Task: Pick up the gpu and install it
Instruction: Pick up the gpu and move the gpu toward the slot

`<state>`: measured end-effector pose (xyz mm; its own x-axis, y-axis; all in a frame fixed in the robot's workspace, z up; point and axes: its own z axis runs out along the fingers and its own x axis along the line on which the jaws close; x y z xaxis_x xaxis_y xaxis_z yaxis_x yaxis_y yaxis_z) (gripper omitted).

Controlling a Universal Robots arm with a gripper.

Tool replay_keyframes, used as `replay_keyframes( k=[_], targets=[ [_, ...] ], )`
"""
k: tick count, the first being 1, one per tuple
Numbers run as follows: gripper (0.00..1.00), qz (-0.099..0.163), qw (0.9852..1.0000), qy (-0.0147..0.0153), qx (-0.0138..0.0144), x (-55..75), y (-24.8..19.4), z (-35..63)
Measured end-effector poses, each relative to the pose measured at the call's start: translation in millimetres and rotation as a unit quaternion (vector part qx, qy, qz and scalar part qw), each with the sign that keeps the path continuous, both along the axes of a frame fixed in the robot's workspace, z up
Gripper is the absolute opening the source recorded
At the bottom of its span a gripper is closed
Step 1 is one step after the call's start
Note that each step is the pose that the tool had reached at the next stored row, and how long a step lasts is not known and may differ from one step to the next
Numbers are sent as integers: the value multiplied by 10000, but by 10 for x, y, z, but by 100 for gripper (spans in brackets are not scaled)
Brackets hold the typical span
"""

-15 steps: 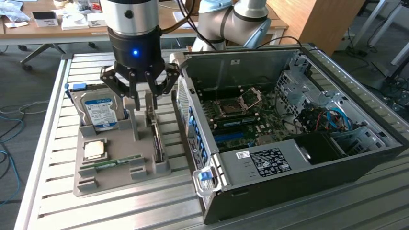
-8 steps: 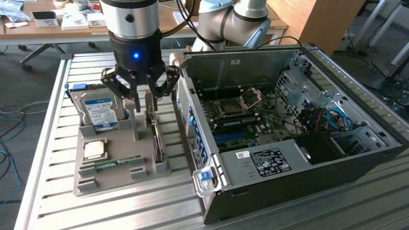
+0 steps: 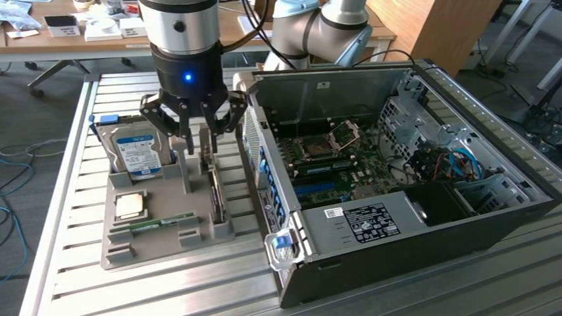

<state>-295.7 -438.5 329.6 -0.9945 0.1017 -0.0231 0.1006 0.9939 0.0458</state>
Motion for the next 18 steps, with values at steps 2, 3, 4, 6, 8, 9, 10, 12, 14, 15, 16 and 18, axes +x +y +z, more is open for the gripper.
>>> replay_keyframes(
  k=[2, 3, 4, 6, 8, 9, 10, 12, 14, 15, 16, 18],
  targets=[
    [42, 1, 10000, 0, 0, 4, 0, -23],
    [42, 1, 10000, 0, 0, 6, 0, -35],
    [42, 1, 10000, 0, 0, 9, -1, -47],
    [42, 0, 10000, 1, 0, 10, 0, -61],
    [42, 1, 10000, 2, -1, 10, 0, -61],
    [42, 1, 10000, 1, -1, 11, -1, -62],
    [42, 1, 10000, 1, -1, 11, -1, -63],
    [42, 0, 10000, 0, 0, 11, 0, -63],
    [42, 1, 10000, 0, 0, 11, 0, -65],
    [42, 1, 10000, -2, 2, 11, 0, -73],
    [42, 1, 10000, -1, 1, 11, 0, -81],
    [42, 1, 10000, 0, 1, 11, 0, -102]
  ],
)
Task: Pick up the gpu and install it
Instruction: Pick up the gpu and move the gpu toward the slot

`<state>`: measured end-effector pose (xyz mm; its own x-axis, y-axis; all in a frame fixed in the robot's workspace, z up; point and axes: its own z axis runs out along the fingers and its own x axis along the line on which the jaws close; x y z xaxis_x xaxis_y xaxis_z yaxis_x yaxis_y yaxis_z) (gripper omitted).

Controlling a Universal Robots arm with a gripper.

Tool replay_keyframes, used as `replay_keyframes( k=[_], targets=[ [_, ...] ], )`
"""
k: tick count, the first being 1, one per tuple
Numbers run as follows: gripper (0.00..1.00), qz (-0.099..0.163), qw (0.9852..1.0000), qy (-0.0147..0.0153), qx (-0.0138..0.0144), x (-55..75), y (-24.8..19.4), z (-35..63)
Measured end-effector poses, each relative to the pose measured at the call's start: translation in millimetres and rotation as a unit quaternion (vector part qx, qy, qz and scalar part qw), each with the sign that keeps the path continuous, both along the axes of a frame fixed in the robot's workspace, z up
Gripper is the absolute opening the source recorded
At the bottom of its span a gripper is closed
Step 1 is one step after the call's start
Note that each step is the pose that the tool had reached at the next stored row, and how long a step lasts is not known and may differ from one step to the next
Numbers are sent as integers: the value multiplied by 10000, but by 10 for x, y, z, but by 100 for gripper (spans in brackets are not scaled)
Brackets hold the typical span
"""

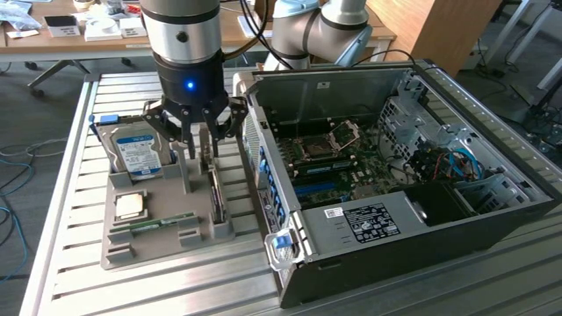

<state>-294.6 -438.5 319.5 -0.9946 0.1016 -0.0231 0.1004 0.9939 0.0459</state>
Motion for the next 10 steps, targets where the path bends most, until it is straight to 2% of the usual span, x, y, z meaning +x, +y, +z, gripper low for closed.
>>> replay_keyframes(
  k=[10],
  targets=[
    [42, 0, 10000, 1, 0, 0, 0, -46]
  ],
)
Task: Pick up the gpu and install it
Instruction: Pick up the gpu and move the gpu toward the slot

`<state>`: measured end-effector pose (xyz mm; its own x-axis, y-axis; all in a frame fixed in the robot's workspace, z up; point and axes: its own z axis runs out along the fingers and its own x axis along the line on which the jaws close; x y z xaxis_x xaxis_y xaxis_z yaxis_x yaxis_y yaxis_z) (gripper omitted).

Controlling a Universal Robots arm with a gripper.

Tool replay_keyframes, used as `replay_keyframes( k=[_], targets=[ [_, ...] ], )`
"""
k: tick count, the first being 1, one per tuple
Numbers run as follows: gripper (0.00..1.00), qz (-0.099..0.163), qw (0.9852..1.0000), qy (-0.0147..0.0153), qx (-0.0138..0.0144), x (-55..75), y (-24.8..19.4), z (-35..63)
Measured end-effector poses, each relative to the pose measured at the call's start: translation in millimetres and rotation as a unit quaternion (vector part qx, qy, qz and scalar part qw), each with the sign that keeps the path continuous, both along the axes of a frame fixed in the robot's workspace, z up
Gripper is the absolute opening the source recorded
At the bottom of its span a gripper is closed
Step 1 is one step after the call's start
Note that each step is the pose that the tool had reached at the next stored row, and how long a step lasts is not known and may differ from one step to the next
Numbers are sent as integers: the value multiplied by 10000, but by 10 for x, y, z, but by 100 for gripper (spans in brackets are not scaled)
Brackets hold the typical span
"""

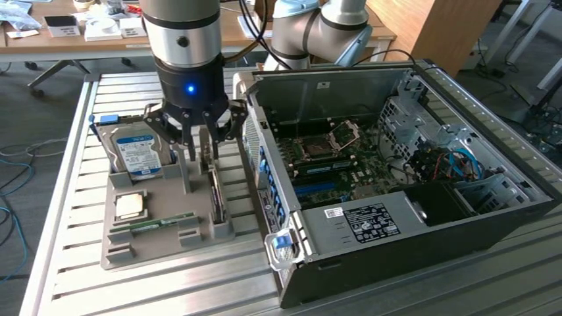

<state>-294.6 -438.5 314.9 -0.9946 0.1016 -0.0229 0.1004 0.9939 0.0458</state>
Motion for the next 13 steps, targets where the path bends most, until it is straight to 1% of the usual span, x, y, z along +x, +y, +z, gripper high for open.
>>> replay_keyframes(
  k=[6, 13],
  targets=[
    [42, 0, 10000, -1, 1, 0, 0, -73],
    [42, 0, 10000, 0, 0, 0, 0, -75]
  ],
)
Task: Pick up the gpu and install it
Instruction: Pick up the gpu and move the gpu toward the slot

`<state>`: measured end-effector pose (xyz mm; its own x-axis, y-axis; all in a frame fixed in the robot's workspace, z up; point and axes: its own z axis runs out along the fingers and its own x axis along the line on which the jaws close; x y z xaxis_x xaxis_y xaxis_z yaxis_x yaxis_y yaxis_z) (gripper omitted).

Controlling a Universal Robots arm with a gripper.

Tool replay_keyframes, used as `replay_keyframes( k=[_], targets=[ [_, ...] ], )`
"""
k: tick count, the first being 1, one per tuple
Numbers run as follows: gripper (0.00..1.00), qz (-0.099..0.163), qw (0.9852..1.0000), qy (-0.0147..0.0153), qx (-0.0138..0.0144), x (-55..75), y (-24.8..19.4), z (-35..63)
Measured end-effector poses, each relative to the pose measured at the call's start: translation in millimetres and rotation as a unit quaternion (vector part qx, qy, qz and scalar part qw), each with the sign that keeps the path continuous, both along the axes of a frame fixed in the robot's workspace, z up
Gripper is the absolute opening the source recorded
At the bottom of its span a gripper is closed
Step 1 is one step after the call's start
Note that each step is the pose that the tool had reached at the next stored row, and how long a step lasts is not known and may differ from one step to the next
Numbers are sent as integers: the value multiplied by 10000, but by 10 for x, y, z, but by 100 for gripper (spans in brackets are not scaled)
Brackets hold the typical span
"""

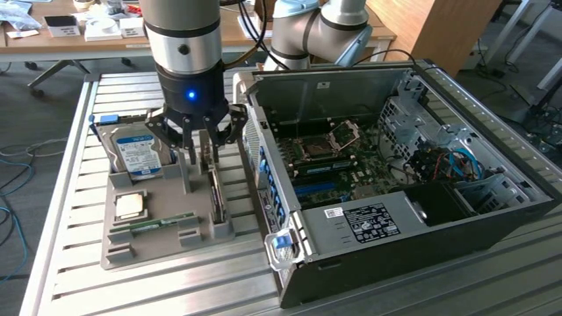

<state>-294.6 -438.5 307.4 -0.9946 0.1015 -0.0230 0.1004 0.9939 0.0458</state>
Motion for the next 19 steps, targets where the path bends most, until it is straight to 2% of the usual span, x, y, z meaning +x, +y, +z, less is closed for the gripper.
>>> replay_keyframes(
  k=[11, 19],
  targets=[
    [42, 0, 10000, 0, 0, 0, 0, -77],
    [42, 0, 10000, -1, 2, 0, 0, -88]
  ],
)
